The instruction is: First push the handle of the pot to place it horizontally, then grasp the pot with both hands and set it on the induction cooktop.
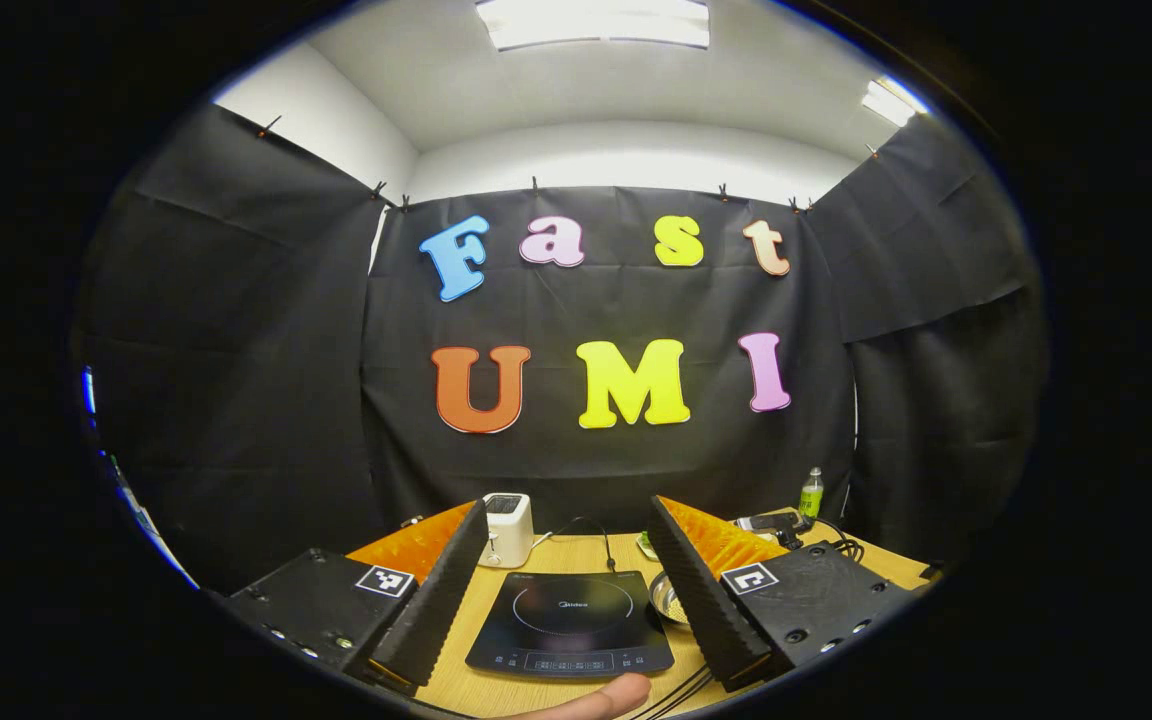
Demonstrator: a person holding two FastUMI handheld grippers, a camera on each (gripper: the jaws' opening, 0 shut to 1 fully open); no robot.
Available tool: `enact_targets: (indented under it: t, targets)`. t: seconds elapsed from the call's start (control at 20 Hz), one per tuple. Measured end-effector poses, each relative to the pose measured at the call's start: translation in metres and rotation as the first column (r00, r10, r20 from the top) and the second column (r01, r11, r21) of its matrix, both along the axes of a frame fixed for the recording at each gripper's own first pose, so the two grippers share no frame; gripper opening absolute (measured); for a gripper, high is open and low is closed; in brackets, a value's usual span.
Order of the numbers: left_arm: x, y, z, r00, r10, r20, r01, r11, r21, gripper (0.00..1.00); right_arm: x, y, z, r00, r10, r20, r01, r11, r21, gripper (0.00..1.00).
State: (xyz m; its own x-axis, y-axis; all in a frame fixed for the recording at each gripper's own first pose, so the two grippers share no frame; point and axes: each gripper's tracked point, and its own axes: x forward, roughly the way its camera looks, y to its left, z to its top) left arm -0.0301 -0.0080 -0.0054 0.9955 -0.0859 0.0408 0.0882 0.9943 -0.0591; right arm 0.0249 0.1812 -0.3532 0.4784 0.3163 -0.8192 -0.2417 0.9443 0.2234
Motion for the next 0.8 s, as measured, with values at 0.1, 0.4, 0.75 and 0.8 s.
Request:
enact_targets:
  t: [0.1, 0.4, 0.75, 0.8]
  targets:
    - [0.000, 0.000, -0.001, 1.000, -0.003, 0.001, 0.003, 1.000, -0.001, 0.95, -0.001, -0.001, -0.002, 0.999, -0.016, -0.029, 0.017, 1.000, 0.019, 0.04]
    - [0.001, -0.001, -0.002, 1.000, -0.004, -0.003, 0.004, 1.000, -0.002, 0.96, -0.005, -0.009, -0.004, 0.999, 0.007, -0.033, -0.007, 1.000, -0.004, 0.01]
    - [0.004, 0.000, -0.005, 1.000, 0.009, -0.009, -0.009, 1.000, 0.002, 0.95, -0.011, -0.023, -0.008, 0.999, 0.017, -0.027, -0.018, 1.000, -0.015, 0.04]
    - [0.005, -0.002, -0.008, 1.000, 0.000, -0.015, 0.000, 1.000, -0.005, 0.95, -0.011, -0.026, -0.008, 0.999, 0.019, -0.025, -0.019, 1.000, -0.014, 0.04]
